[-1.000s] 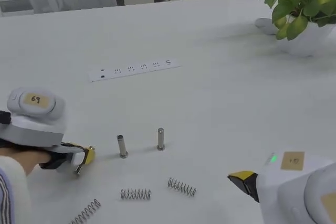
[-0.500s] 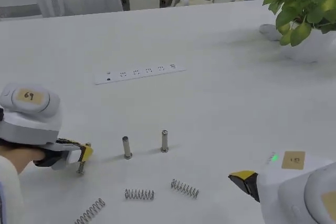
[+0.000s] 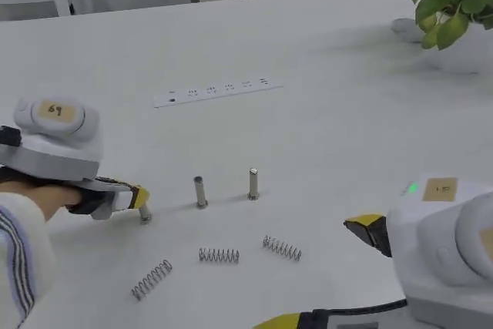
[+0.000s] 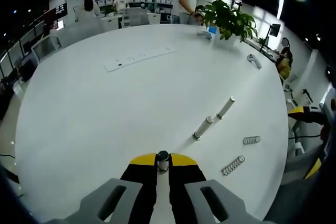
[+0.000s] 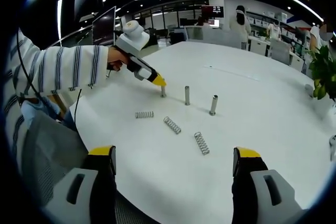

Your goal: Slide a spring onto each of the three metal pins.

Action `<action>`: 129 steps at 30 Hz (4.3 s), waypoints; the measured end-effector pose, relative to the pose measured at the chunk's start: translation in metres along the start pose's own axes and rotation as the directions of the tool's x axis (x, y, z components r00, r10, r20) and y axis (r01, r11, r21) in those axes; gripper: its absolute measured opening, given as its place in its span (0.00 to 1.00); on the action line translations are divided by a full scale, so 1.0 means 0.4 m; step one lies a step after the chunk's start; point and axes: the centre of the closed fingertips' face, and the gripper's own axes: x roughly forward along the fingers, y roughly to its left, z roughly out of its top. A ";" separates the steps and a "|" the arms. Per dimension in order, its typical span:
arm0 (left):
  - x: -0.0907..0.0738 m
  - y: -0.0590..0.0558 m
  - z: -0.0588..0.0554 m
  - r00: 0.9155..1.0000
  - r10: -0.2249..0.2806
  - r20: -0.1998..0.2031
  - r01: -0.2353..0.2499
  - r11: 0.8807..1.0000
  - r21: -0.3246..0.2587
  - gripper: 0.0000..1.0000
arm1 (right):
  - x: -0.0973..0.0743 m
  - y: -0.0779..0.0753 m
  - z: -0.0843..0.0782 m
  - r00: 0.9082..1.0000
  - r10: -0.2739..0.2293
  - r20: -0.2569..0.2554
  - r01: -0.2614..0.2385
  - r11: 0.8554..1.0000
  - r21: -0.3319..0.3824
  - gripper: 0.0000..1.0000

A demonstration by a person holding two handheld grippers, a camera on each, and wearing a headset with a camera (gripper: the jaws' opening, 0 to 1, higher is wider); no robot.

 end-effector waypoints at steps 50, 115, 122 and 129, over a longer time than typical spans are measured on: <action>0.017 -0.024 -0.002 0.993 0.045 0.110 -0.038 0.997 -0.069 0.00 | -0.004 -0.006 0.001 1.000 0.000 -0.006 0.000 1.000 -0.017 0.90; -0.102 -0.064 -0.080 0.977 -0.053 0.208 0.065 0.997 -0.050 0.43 | 0.012 0.032 0.010 0.998 0.060 0.004 -0.060 0.998 -0.028 0.95; -0.111 -0.108 -0.107 0.978 -0.098 0.185 0.101 0.995 -0.006 0.42 | 0.014 0.035 0.001 0.998 0.061 -0.011 -0.061 0.998 -0.032 0.94; -0.116 -0.146 -0.146 0.979 -0.144 0.142 0.136 0.988 0.067 0.42 | 0.014 0.034 0.004 0.998 0.059 -0.006 -0.059 0.998 -0.030 0.94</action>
